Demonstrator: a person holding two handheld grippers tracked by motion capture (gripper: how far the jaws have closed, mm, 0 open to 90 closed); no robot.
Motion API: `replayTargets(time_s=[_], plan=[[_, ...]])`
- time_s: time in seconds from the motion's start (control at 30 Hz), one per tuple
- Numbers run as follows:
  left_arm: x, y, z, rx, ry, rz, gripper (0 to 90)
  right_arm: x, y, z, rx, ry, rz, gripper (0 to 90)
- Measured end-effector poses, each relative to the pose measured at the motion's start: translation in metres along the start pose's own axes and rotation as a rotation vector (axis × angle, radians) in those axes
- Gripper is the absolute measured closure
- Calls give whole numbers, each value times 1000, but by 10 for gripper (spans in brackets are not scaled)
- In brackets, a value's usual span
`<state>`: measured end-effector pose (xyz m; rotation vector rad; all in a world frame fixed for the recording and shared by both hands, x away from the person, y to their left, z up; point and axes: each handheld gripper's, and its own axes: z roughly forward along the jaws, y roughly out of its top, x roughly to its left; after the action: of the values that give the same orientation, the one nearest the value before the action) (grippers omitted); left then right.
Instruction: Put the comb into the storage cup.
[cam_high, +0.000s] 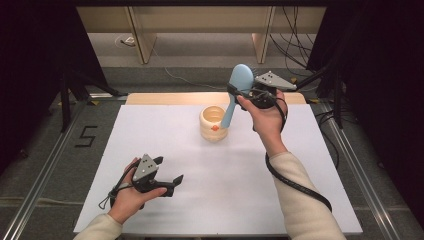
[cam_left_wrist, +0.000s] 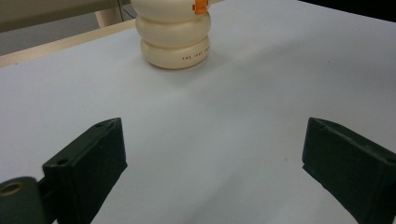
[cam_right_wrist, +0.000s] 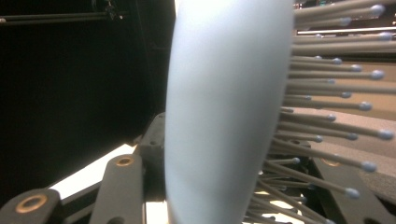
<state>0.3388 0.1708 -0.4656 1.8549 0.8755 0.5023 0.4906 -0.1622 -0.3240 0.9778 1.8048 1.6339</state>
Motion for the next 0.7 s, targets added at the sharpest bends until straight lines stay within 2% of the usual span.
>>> replayTargets(time_s=[0.7], plan=[[0, -2, -3, -9, -2, -13, 58, 0, 7, 13, -1, -5, -8, 510]])
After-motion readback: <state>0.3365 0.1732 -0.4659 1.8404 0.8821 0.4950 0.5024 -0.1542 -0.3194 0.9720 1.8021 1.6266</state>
